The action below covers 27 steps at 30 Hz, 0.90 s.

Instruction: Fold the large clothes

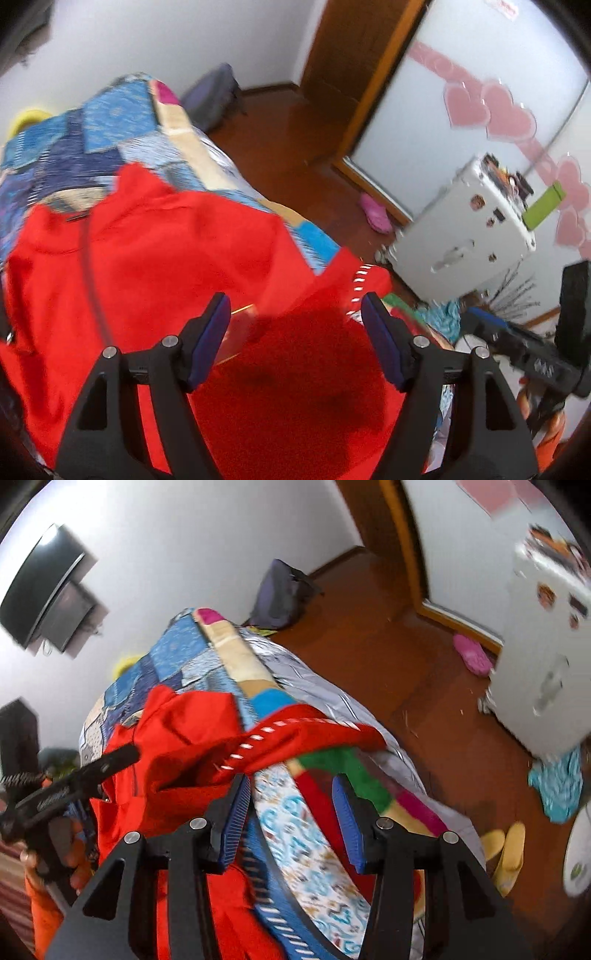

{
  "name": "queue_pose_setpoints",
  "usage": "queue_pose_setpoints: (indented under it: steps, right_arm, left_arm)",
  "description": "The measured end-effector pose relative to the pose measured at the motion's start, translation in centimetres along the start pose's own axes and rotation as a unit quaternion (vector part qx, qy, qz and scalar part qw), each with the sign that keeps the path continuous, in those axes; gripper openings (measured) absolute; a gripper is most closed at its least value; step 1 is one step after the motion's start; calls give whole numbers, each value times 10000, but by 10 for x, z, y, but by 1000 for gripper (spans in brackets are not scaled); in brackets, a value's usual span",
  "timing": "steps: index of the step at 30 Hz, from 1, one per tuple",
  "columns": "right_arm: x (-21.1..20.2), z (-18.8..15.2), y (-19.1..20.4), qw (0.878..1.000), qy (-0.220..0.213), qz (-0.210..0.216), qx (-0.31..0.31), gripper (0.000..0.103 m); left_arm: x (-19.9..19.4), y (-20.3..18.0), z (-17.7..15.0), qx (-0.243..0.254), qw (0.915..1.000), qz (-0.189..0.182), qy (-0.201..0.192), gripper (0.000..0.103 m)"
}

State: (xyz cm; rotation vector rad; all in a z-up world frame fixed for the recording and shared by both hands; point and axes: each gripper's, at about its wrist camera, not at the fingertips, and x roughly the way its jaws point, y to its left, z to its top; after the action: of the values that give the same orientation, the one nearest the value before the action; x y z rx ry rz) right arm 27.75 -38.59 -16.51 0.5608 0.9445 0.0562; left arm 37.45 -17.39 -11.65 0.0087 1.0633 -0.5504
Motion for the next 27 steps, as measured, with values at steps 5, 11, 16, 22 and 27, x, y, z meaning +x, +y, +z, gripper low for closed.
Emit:
queue_pose_setpoints:
  steps: [5, 11, 16, 22, 27]
  right_arm:
    - [7, -8, -1, 10000, 56, -48, 31, 43]
    - [20, -12, -1, 9997, 252, 12, -65, 43]
    - [30, -14, 1, 9992, 360, 136, -47, 43]
    - [27, -14, 13, 9992, 269, 168, -223, 43]
    - [27, -15, 27, 9985, 260, 296, -374, 43]
  left_arm:
    - [52, -9, 2, 272, 9981, 258, 484, 70]
    - [69, 4, -14, 92, 9979, 29, 641, 25]
    - [38, -7, -10, 333, 9992, 38, 196, 14]
    - [-38, -35, -15, 663, 9949, -5, -764, 13]
    - [-79, -21, -45, 423, 9924, 189, -1143, 13]
